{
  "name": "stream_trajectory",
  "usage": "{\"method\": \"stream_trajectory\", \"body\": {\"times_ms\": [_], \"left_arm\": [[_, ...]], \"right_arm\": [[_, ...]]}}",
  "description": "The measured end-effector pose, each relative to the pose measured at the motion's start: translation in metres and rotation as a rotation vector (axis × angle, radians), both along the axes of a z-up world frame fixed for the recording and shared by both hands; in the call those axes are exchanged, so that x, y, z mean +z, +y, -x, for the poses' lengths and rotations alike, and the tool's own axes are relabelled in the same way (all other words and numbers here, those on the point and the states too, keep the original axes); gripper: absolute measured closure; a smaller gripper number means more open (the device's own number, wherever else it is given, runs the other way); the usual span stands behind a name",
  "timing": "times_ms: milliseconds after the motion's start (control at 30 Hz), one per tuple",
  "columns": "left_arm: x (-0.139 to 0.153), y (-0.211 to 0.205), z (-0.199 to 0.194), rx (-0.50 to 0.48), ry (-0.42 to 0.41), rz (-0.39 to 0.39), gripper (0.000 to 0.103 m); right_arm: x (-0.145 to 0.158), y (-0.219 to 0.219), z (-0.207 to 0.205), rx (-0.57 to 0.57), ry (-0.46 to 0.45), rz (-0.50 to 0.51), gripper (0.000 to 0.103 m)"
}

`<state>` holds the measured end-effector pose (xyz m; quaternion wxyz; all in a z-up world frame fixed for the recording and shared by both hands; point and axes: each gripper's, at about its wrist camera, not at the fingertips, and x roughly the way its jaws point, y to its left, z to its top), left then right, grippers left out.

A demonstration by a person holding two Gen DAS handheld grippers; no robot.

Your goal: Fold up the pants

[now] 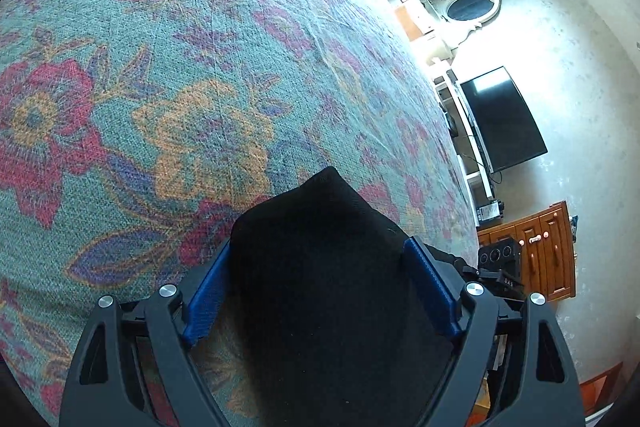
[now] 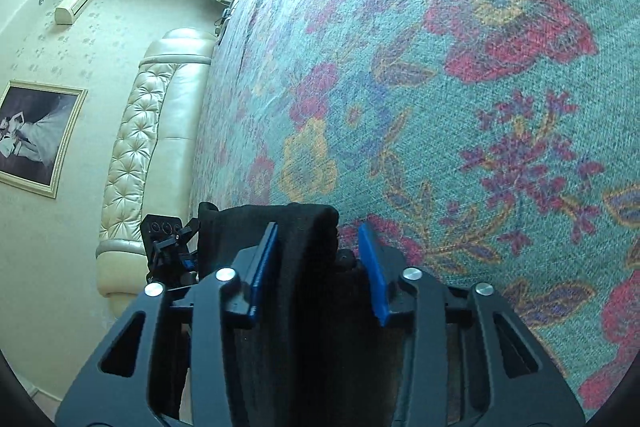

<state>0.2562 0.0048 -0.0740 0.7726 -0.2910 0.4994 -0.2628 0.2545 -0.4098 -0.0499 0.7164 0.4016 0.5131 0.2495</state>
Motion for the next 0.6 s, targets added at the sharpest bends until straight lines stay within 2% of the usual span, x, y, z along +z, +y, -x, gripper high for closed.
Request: {"method": "stream_trajectory", "body": {"times_ms": [33, 67, 133, 233, 300, 367, 467, 600], "left_arm": [[0.0, -0.005, -0.001, -0.013, 0.0, -0.07, 0.044], [0.0, -0.008, 0.0, -0.029, -0.007, -0.119, 0.051], [-0.002, -0.007, 0.003, -0.03, -0.028, -0.107, 0.052], [-0.004, 0.009, 0.013, 0.004, -0.033, -0.007, 0.045], [-0.004, 0.022, 0.02, 0.041, 0.004, 0.079, 0.037], [0.005, 0.028, 0.036, 0.062, -0.007, 0.117, 0.029], [0.018, 0.029, 0.069, 0.041, -0.037, 0.107, 0.028], [0.019, 0.03, 0.113, 0.031, -0.027, 0.122, 0.028]], "right_arm": [[-0.003, -0.003, 0.002, -0.006, 0.003, 0.0, 0.075], [-0.004, -0.003, 0.003, -0.011, 0.001, 0.004, 0.076], [-0.006, -0.005, 0.006, -0.026, -0.012, 0.0, 0.075], [-0.009, -0.014, 0.014, -0.049, -0.014, -0.074, 0.06], [-0.005, -0.021, 0.023, -0.057, -0.007, -0.118, 0.041], [0.001, -0.024, 0.036, -0.042, -0.002, -0.111, 0.034], [0.007, -0.018, 0.062, 0.034, 0.015, -0.062, 0.029], [0.014, -0.005, 0.099, 0.133, 0.029, -0.021, 0.029]]}}
